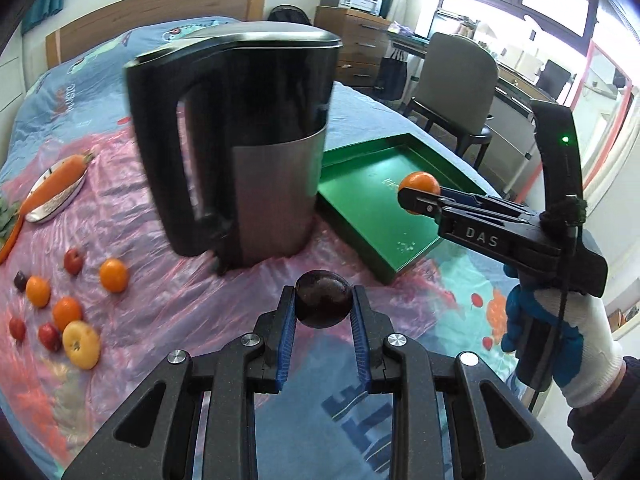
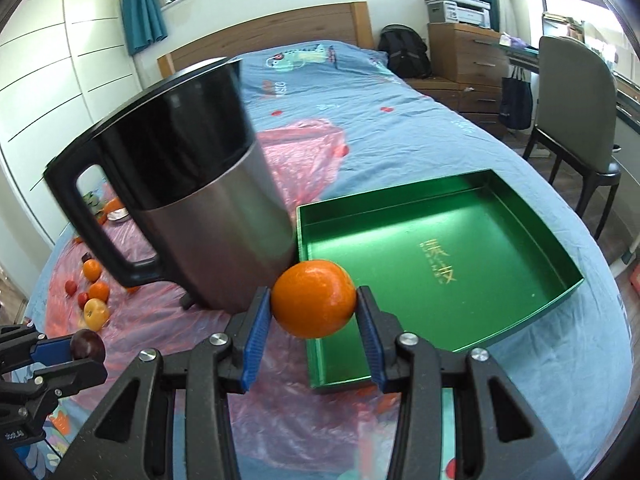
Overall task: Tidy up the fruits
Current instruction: 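Carry the orange and plum over the green tray with both tools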
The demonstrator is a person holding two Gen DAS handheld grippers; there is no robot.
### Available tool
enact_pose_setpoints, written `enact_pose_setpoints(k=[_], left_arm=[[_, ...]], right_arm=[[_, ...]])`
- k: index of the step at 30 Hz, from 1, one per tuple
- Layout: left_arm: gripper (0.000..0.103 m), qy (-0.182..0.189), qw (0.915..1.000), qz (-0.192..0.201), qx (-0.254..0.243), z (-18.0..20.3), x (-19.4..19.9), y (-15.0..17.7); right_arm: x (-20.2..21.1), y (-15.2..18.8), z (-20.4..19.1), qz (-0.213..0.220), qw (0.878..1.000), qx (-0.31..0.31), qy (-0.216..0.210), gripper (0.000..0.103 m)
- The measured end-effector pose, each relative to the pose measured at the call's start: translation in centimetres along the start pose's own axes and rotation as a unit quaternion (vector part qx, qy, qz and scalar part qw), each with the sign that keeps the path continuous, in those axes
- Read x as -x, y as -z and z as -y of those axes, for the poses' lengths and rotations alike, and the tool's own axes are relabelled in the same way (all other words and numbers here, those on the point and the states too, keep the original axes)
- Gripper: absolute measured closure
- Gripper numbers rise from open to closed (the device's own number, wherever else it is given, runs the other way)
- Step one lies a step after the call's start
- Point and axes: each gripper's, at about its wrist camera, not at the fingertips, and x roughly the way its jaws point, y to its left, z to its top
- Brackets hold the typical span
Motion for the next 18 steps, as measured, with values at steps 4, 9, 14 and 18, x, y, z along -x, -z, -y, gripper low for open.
enact_pose_setpoints(k=[4,9,14,18], left_arm=[[0.081,0.012,0.9997,-0.004,-0.021,2.8,-3.5,-3.0],[0.081,0.014,0.9994,-0.012,-0.029,5.3,-8.5,-6.1],[0.081,0.001,0.9994,-0.029,-0.021,6.1,-13.4,-7.6],[0.081,-0.014,0.9989,-0.038,-0.023,5.9,-15.9,-7.8]], right_arm=[[-1.8,-1.1,3.7,0.006,1.0,-0.017,0.023,0.029],[-4.6,-2.7,8.1,0.015,0.998,-0.031,0.049,0.029],[-7.5,-3.3,10.9,0.021,0.997,-0.044,0.066,0.029],[-10.0,-3.3,11.9,0.022,0.995,-0.055,0.077,0.029]])
